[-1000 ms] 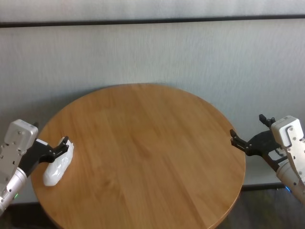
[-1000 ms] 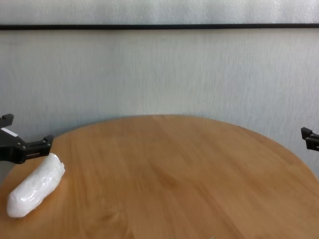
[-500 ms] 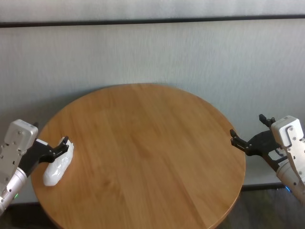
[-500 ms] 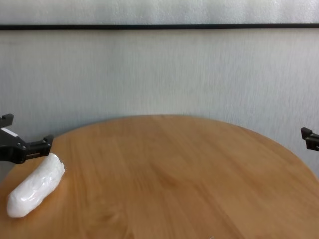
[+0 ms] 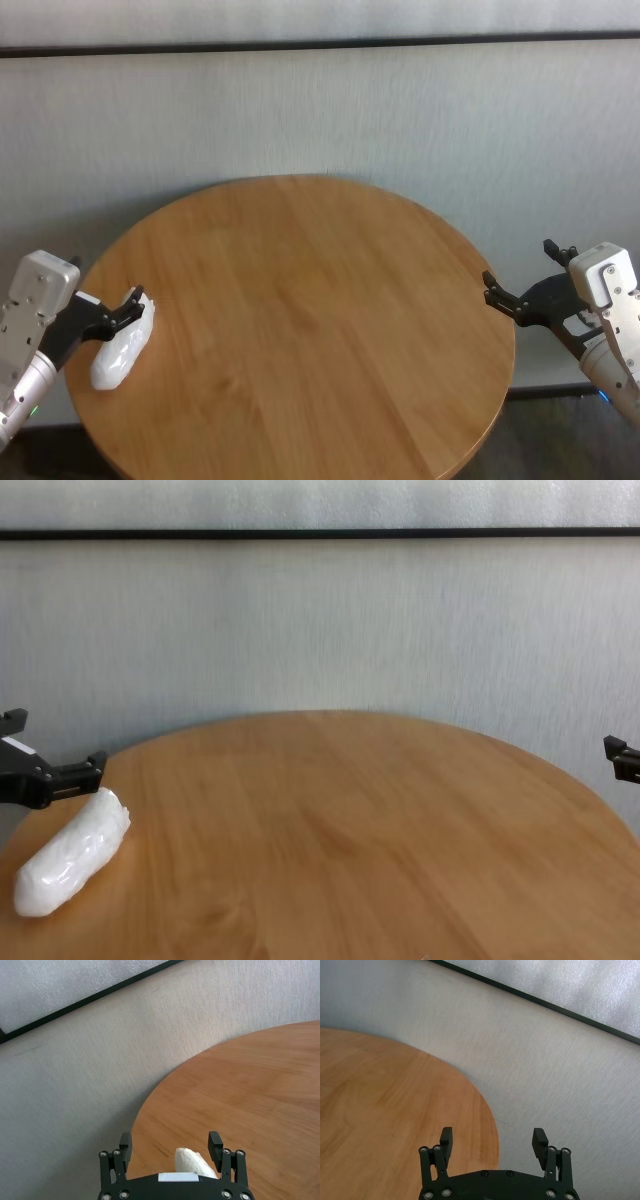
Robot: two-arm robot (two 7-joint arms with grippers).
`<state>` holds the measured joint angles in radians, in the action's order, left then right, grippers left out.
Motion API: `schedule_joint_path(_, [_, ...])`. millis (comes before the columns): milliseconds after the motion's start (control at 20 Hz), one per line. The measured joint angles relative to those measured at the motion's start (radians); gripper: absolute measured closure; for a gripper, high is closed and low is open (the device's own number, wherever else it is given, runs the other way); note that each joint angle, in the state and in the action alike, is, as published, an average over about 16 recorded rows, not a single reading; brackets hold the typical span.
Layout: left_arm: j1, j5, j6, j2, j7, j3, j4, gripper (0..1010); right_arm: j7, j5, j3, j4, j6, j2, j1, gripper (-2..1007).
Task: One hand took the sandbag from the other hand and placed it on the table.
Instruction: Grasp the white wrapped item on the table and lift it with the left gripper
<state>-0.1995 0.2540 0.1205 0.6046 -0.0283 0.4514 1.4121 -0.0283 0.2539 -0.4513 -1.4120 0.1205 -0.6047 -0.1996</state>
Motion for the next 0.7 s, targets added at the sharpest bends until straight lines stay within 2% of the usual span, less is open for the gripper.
schedule_joint_path(700, [0.0, 0.0, 0.0, 0.0, 0.0, 0.0, 0.0, 11, 0.0, 0.0, 0.0, 0.0, 0.0, 0.0, 0.0, 3])
